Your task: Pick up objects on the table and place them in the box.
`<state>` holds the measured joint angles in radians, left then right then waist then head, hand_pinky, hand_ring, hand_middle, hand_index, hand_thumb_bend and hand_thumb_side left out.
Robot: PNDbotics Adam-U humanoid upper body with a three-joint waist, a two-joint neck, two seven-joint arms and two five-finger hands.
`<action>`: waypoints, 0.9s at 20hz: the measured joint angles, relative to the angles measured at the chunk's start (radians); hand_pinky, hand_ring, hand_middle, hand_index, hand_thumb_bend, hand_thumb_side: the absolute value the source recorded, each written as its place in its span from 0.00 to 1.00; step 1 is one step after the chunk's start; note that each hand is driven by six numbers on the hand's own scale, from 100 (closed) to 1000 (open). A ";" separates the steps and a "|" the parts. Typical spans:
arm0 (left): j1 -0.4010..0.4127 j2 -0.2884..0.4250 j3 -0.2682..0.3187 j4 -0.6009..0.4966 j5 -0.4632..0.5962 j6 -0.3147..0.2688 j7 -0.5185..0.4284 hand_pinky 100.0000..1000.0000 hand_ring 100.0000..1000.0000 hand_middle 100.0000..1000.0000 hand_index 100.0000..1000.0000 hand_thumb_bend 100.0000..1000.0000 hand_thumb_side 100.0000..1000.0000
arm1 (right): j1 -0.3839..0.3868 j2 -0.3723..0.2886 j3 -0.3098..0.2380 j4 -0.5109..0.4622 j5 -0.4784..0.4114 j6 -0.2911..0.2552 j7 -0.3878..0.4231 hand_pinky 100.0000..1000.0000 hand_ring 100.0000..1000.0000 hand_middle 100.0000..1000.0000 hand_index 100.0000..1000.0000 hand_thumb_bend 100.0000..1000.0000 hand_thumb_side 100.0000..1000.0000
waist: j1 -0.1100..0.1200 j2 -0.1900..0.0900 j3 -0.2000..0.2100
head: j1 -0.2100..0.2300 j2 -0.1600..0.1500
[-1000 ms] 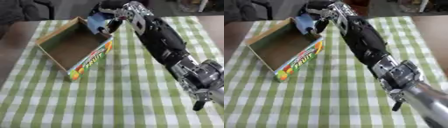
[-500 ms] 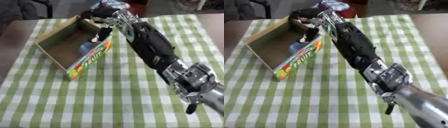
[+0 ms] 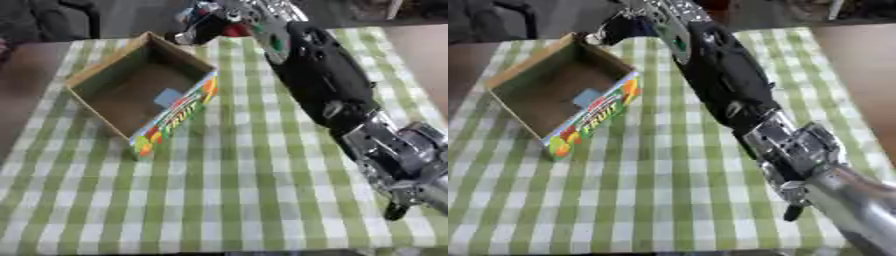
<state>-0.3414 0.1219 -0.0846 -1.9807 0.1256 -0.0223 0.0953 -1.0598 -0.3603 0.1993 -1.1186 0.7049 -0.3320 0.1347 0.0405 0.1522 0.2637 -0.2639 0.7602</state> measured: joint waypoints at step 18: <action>0.040 0.010 0.041 0.000 -0.029 -0.003 0.052 0.59 0.68 0.63 0.83 0.12 0.36 | 0.576 -0.074 -0.139 -0.723 -0.797 0.230 -0.274 0.61 0.77 0.77 0.78 0.00 0.37 | -0.006 -0.004 -0.170 | 0.184 0.005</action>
<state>-0.3015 0.1317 -0.0439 -1.9807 0.0967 -0.0255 0.1473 -0.4837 -0.4339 0.0603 -1.8413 -0.0922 -0.1015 -0.1397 0.0346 0.1481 0.0935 -0.0799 0.7651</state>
